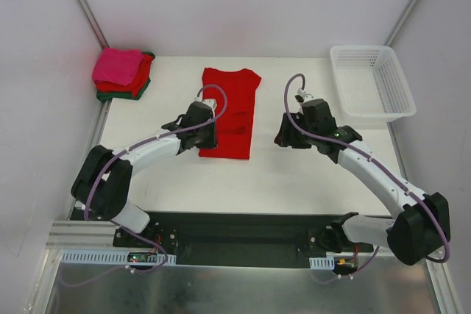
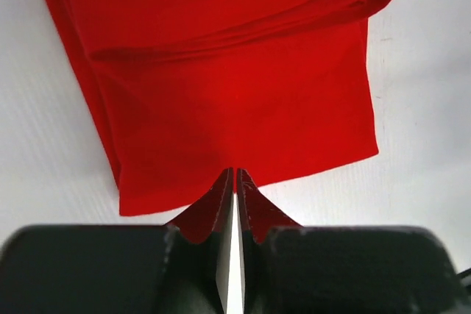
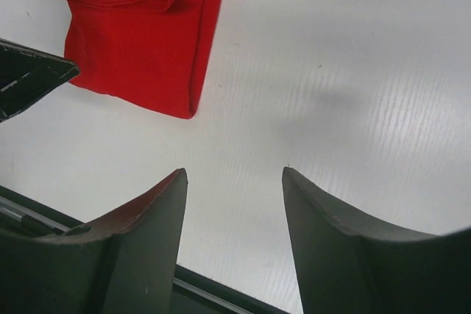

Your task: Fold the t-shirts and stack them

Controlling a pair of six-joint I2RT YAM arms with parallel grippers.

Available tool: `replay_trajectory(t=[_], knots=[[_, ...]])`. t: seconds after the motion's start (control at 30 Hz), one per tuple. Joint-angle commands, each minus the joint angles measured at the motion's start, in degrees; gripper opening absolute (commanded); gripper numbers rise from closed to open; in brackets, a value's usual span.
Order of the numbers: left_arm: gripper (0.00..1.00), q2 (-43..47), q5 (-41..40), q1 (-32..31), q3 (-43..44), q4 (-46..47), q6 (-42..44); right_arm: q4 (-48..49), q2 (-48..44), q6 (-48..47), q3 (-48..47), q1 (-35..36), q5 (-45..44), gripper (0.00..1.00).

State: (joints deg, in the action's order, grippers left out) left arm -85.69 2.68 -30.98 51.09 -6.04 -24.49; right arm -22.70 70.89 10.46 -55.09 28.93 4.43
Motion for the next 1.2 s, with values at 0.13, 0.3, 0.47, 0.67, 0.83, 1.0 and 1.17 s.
replay_trajectory(t=[0.13,0.3,0.47,0.67,0.83,1.0,1.17], knots=[[0.00,-8.26,-0.92,-2.15,8.14,3.58,-0.56,-2.44,-4.97,0.26,3.67,0.25,-3.11,0.58],[0.00,-12.39,-0.30,-2.24,11.75,3.93,-0.21,-2.88,-5.77,-0.09,4.73,0.25,-3.90,0.59],[0.00,-15.38,-0.04,-2.15,14.12,3.93,-0.12,-3.32,-5.42,-0.79,4.90,0.25,-4.07,0.59],[0.00,-17.31,-0.39,-2.15,15.18,4.11,-0.12,-3.41,-4.98,-1.23,4.99,0.34,-6.18,0.59],[0.00,-18.46,-0.30,-2.15,16.50,4.20,0.14,-3.58,-5.33,-1.23,5.61,0.25,-6.62,0.59],[0.00,-19.86,-0.48,-2.24,17.90,4.11,0.58,-3.84,-5.59,-1.41,6.22,0.34,-7.15,0.59],[0.00,-21.18,-0.92,-2.24,18.96,4.11,0.94,-4.20,-5.77,-1.58,6.49,0.25,-7.85,0.59]])
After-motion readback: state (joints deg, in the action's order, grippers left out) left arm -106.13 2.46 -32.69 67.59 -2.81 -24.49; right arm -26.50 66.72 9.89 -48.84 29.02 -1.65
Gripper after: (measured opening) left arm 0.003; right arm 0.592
